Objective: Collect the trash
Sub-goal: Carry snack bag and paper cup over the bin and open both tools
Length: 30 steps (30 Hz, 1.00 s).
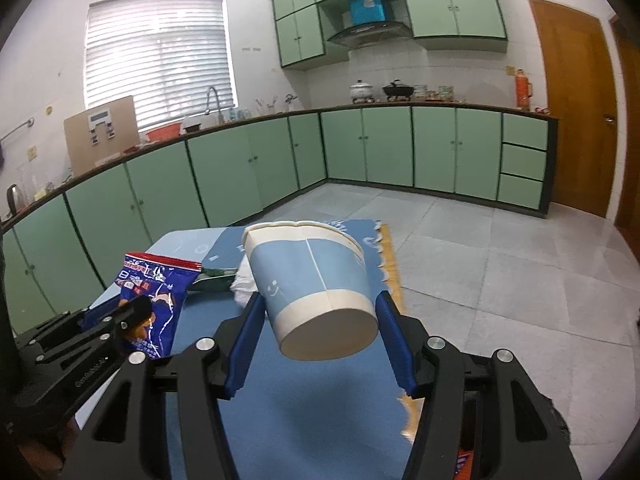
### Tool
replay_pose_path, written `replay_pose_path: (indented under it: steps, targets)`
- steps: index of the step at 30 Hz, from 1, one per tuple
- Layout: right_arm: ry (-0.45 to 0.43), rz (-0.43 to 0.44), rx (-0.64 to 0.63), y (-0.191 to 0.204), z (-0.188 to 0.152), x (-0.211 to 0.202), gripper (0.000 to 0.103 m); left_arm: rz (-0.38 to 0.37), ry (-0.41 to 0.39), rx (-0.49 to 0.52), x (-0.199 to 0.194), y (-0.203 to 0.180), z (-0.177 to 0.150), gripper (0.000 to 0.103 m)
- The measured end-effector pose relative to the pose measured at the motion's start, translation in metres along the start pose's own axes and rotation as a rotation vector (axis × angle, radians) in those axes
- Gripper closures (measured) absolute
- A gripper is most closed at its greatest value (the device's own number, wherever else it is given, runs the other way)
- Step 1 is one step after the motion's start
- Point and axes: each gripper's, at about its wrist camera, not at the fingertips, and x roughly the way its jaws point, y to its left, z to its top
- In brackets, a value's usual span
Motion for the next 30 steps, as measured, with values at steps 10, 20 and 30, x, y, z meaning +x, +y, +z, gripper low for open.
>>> replay_pose_path:
  steps: [10,20,30]
  targets:
    - [-0.013,-0.169,0.080,-0.071,-0.013,-0.050,0.046,-0.197,-0.026,0.114,-0.001,-0.095,-0.001,0.080]
    - [0.013,-0.358,0.175,-0.154,-0.049,-0.100,0.046,-0.416,0.002,0.223,0.006,-0.204,-0.029,0.080]
    - [0.056,-0.447,0.243,-0.200,-0.085,-0.117,0.046,-0.504,0.097,0.278,0.030,-0.264,-0.069,0.080]
